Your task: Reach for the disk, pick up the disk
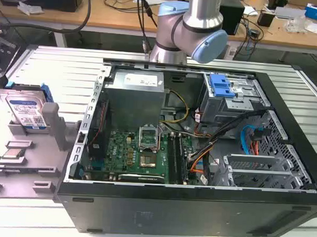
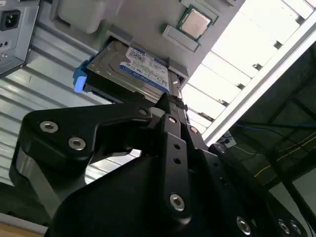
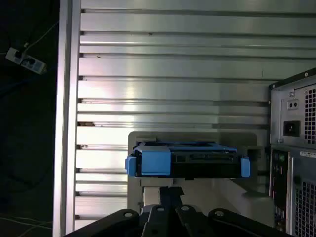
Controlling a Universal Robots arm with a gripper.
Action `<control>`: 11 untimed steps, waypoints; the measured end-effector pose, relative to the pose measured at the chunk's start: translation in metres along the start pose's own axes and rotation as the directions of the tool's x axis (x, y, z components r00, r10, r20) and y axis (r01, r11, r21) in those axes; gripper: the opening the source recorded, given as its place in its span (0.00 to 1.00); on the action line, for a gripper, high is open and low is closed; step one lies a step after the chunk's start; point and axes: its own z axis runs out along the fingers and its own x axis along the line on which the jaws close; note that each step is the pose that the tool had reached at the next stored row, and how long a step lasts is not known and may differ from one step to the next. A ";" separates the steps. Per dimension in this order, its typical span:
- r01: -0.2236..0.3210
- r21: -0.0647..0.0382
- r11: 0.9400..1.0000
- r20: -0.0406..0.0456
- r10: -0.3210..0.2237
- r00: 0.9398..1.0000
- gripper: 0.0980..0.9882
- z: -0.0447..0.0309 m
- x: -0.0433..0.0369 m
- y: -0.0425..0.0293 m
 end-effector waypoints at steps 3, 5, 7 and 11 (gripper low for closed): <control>0.057 0.000 0.998 -0.002 -0.057 0.998 0.01 0.0000 0.0000 0.0000; 0.078 0.000 0.997 -0.003 -0.078 0.997 0.01 0.0000 0.0000 0.0000; 0.107 0.000 0.994 -0.004 -0.107 0.994 0.01 0.0000 0.0000 0.0000; 0.215 -0.001 0.977 -0.008 -0.215 0.977 0.01 0.0000 0.0000 0.0000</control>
